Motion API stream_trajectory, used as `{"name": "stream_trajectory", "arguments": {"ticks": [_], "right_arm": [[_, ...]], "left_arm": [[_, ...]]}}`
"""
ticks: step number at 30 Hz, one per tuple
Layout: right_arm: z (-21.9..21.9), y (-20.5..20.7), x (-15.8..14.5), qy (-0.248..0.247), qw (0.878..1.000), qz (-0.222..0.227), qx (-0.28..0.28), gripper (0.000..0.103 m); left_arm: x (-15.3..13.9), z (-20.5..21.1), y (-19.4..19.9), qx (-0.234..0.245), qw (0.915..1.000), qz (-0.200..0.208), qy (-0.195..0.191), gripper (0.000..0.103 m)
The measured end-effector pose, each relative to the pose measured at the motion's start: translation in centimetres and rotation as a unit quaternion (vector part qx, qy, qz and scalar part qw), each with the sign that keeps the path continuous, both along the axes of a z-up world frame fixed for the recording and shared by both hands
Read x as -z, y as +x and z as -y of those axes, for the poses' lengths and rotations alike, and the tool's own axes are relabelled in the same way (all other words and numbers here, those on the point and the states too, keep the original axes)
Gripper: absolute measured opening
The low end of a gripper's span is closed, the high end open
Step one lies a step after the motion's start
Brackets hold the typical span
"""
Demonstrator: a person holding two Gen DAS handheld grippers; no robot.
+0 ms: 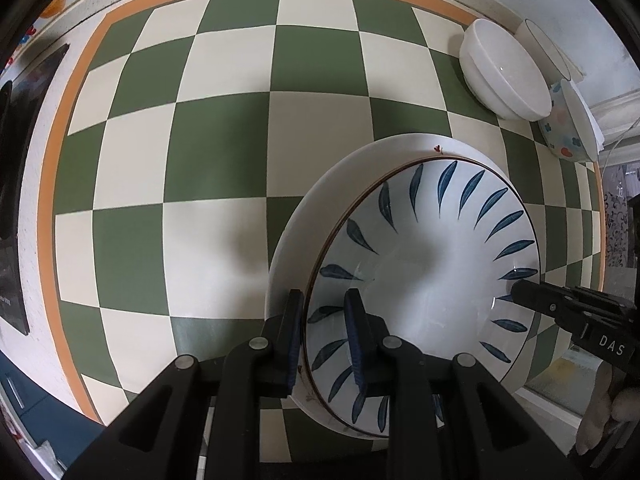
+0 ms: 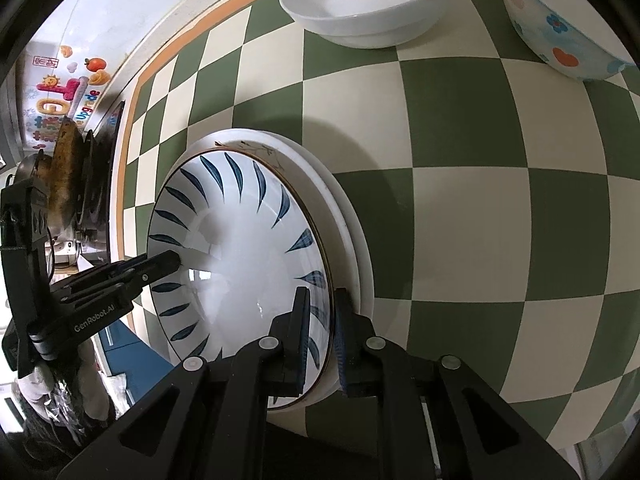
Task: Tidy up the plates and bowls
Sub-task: 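Carry the blue-striped plate with both tools onto the plate stack, then open both tools and lift them away from the plate stack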
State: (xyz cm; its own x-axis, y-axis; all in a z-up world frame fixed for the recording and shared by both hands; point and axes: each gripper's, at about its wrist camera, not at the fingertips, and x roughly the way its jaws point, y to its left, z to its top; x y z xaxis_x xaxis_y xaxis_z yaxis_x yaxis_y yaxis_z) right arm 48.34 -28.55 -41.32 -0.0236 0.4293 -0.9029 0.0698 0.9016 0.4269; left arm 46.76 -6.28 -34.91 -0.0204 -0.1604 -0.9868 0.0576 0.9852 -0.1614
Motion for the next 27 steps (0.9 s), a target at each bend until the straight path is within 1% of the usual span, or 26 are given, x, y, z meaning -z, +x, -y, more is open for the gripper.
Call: {"name": "stream_trajectory", "arguments": {"ticks": [8,13,19,23,27], "right_arm": [[-0.2,0.1,-0.1,-0.013,1.0,-0.005,0.003,0.016],[-0.2,0.1,-0.7,-0.026,1.0,-0.008,0.009,0.017],[-0.7,-0.1,-1.2,-0.045,0.999,0.005,-0.013,0.017],[-1.2,-1.0,-2.2,-0.071,0.997,0.021,-0.021,0.018],[-1.3,-2.3,-3.9,-0.074,0.996,0.037,-0.022,0.027]], "left_arm": [[0.2,-0.5,-0.2,-0.015,0.9998,-0.013,-0.005,0.019],[-0.2,-0.8,-0.3,-0.025,0.9996,-0.014,0.005,0.019],[-1.0,-0.6,-1.4,-0.037,0.9992,-0.001,0.017,0.019],[-2.8,-0.2,-2.8,-0.041,0.9984,0.025,0.031,0.019],[-5.1,0.2,-4.7,-0.043,0.9972,0.052,0.033,0.019]]}}
